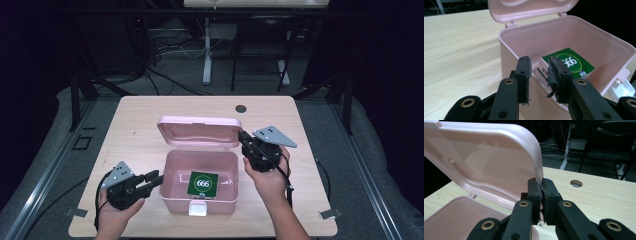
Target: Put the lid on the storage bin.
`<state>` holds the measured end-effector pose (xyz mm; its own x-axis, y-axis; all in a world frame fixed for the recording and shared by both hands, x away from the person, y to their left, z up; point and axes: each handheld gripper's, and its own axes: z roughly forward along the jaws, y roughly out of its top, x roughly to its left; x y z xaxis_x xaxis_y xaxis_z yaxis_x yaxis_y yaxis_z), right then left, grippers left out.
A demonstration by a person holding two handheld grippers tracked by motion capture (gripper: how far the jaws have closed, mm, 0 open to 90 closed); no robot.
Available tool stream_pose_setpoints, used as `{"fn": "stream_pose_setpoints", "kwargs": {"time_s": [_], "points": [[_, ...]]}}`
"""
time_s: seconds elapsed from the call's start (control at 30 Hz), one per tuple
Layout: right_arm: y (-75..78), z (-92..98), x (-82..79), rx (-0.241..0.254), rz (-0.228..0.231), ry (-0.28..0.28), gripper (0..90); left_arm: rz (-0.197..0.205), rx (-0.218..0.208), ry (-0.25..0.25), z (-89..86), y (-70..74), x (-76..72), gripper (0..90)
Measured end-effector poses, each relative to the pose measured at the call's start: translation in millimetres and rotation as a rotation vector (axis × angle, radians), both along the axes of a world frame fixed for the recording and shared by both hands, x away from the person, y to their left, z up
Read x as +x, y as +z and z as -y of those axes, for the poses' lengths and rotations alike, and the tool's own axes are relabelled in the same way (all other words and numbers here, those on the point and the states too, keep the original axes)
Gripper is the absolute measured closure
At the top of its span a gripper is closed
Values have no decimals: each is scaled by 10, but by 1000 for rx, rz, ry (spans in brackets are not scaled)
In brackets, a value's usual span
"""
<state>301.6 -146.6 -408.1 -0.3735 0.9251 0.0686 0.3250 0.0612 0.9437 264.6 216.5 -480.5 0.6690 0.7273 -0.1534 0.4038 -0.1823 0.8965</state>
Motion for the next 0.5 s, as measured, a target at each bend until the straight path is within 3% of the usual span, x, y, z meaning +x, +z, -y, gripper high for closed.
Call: {"fn": "stream_pose_setpoints", "kwargs": {"time_s": [0.23,0.5], "points": [[-24,22,-57,9,1,16,856,11,-1,40,-33,133,159,655],[-37,28,-101,8,2,23,855,34,5,48,31,263,268,630]]}}
